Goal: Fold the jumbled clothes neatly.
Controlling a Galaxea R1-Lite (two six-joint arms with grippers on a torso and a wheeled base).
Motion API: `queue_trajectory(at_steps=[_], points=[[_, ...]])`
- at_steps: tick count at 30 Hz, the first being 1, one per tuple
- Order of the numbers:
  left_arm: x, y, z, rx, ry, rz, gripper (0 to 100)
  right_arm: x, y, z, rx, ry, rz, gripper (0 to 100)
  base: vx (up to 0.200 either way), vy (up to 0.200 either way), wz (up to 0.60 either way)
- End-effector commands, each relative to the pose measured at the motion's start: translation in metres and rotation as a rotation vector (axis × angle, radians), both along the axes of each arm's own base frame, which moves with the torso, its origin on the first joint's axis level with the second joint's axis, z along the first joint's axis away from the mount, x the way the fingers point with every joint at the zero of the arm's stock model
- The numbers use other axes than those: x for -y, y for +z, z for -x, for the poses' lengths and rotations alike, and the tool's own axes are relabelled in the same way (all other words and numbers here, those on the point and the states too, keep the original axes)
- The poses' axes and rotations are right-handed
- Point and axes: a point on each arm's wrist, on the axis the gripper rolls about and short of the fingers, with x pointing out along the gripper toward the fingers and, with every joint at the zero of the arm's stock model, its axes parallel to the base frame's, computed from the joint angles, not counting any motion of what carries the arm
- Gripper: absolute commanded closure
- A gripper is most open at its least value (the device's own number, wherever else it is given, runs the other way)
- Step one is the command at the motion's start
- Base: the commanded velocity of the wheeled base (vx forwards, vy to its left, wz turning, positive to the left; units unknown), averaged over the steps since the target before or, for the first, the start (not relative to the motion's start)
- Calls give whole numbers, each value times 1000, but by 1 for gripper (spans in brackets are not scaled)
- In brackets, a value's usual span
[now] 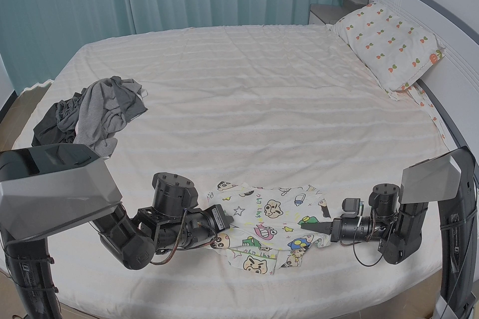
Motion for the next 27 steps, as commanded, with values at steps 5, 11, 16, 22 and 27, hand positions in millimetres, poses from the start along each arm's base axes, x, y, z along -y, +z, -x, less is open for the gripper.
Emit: queue_trajectory(at_steps=[5,11,16,22,27], points=[[-3,0,5,-9,2,-4,100,-5,2,1,15,14,-2,100,0,200,0],[-4,0,5,-8,9,-8,100,-9,2,2,17,19,2,100,0,200,0],[-4,-2,6,-12,11,-13,100,-9,1,2,26,11,10,100,0,200,0],[-4,-4,6,-18,13,-17,100,-11,1,2,27,13,12,100,0,200,0],[-4,-5,7,-22,13,-20,100,-11,0,2,25,14,13,100,0,0,0]])
